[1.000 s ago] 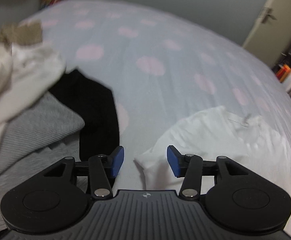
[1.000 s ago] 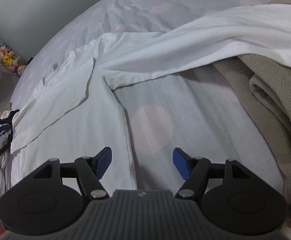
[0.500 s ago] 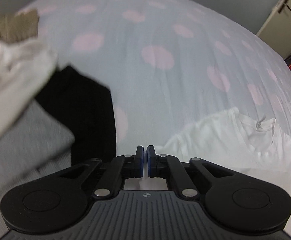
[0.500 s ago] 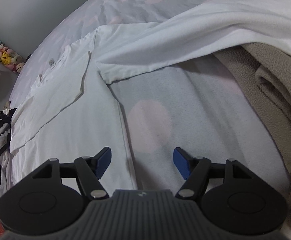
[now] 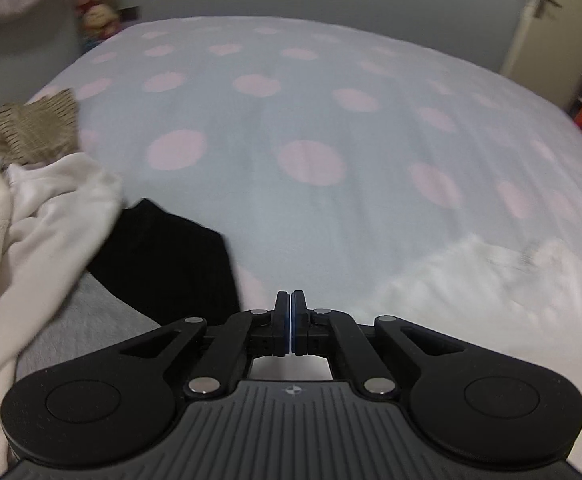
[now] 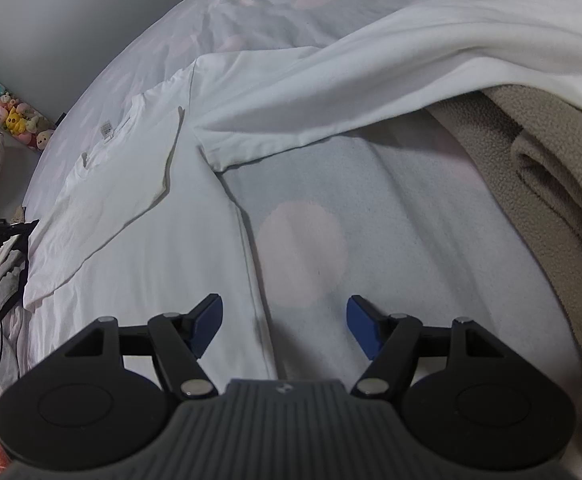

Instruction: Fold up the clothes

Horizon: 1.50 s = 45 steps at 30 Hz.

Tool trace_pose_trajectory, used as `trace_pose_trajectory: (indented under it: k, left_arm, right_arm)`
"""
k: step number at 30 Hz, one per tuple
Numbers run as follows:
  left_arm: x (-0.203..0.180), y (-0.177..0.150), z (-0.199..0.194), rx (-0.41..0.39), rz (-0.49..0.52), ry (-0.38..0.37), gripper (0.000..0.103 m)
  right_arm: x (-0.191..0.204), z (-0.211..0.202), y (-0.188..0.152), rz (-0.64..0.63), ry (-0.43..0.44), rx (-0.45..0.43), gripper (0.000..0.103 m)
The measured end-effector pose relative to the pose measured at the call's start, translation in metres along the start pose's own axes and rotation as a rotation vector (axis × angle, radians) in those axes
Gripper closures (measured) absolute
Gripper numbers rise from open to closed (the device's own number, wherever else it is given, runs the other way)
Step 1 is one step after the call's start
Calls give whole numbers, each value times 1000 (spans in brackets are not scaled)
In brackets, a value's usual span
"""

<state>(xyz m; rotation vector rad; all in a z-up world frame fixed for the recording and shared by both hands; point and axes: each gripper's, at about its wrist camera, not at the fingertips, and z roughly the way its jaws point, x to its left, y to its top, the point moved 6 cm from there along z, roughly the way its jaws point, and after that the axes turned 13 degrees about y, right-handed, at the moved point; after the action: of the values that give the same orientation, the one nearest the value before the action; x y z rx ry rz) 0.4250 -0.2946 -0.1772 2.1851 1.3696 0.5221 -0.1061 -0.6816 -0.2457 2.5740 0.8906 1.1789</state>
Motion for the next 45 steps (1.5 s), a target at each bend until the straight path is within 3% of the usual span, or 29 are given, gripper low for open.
trace_pose_trajectory:
  k: [5,10,17,20,25,30,34,39,43,45]
  left_arm:
    - [-29,-44,-42,-11,102,-120,103]
    - [-48,-103,-57,57,232,-143,103]
    - [-18,-131,-34,159,134,2,103]
    - [-10,-131,-48,158,44,-2,102]
    - [-19,-138,-97,94,74,-37,85]
    - [-26,-154,-129,86,71,-74,83]
    - [-27,-166,-142,87,77,-71,83]
    - [-25,-175,-149,90,53,-58,83]
    - [-25,-182,-146,113,14,-54,82]
    - [-27,-186,-143,129,10,-52,82]
  right_arm:
    - [0,-4,0,1,9,-14,31]
    - [1,-8,0,-3,11,-28,31]
    - [3,-18,1,5,27,-77,31]
    - [0,-30,3,34,46,-121,31]
    - [-12,-76,22,117,68,-282,31]
    - [-39,-140,57,109,-16,-403,32]
    - [-79,-185,86,106,-143,-461,32]
    - [-139,-219,103,127,-265,-468,32]
    - [-168,-224,108,147,-284,-455,33]
    - [-177,-221,112,166,-283,-452,40]
